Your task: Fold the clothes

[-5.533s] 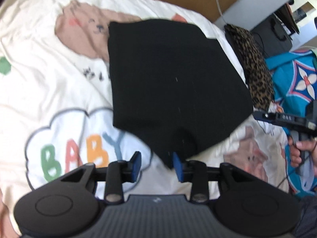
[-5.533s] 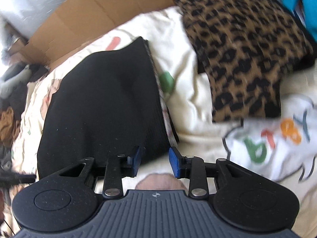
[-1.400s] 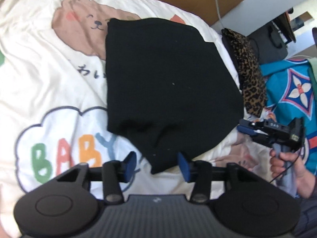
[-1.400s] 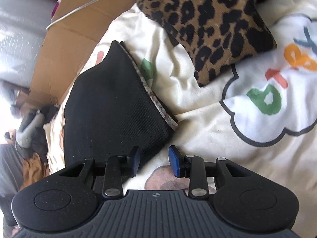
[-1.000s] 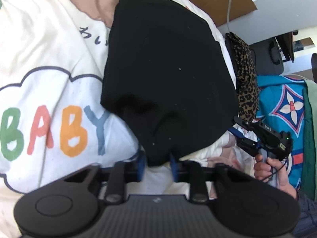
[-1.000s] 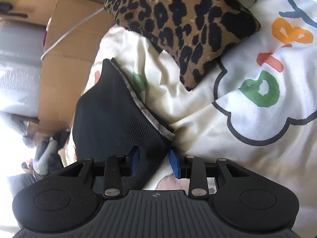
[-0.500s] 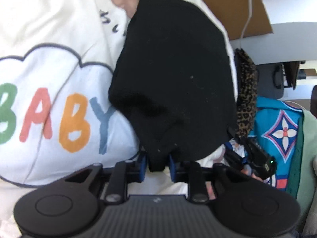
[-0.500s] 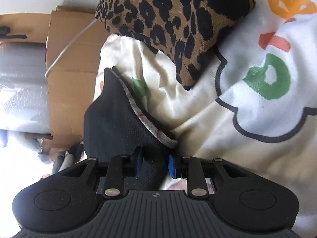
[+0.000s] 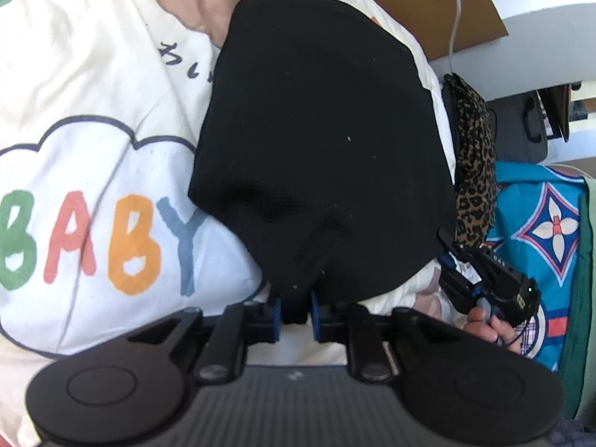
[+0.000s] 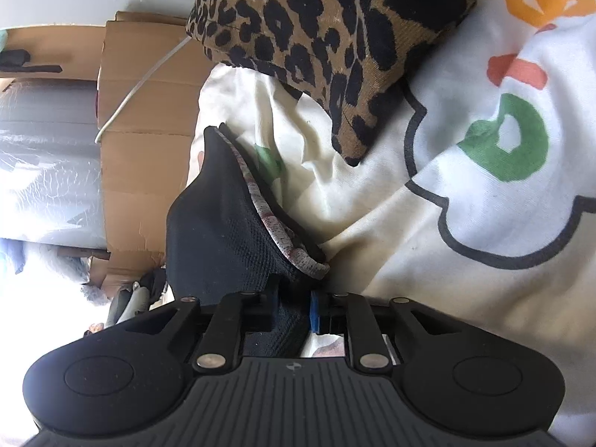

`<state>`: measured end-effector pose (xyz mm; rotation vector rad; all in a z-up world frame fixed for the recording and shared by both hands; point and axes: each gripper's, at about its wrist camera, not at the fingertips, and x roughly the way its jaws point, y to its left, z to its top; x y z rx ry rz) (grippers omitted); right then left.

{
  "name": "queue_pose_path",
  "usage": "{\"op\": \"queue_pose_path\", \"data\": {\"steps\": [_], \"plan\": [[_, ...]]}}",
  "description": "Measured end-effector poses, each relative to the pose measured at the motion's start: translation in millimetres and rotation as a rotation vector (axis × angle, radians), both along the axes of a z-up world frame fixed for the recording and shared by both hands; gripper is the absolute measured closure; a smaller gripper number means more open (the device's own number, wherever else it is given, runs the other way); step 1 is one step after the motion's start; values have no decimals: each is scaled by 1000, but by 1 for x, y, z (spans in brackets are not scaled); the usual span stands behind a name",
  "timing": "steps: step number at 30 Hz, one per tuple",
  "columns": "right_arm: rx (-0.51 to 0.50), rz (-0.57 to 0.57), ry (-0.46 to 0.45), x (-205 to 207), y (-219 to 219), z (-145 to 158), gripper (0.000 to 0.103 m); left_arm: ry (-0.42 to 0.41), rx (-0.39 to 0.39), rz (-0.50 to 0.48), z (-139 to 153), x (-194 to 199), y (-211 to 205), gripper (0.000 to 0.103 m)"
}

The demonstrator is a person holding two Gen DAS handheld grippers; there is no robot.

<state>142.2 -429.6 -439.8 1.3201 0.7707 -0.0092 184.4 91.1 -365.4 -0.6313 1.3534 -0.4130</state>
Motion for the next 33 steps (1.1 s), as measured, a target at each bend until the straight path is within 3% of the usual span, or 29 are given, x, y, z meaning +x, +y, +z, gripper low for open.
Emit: {"op": "queue_pose_path", "data": {"steps": [9,14,20,25,29,30,31,33], "plan": [[45,1,-33,-4,-3,3,83,-49,-115,45,-10,0,11,81],[34,11,-11,-1,-3,5,83,-51,-184,90,-34,4,11,81],[17,17,7,2,-1,7,71,-56,-201,130,-44,0,29,76],[11,20,11,2,0,8,71,-70,-232,95,-42,-3,26,76],[1,27,12,0,2,9,71,-61,-199,44,-48,-7,16,77],[-1,31,13,0,3,9,72,-57,-197,43,-50,-8,16,79],[-3,36,15,0,3,10,73,-54,-195,42,-51,-9,15,92],[-7,44,19,1,4,10,92,-33,-199,53,-57,-13,20,98]]}}
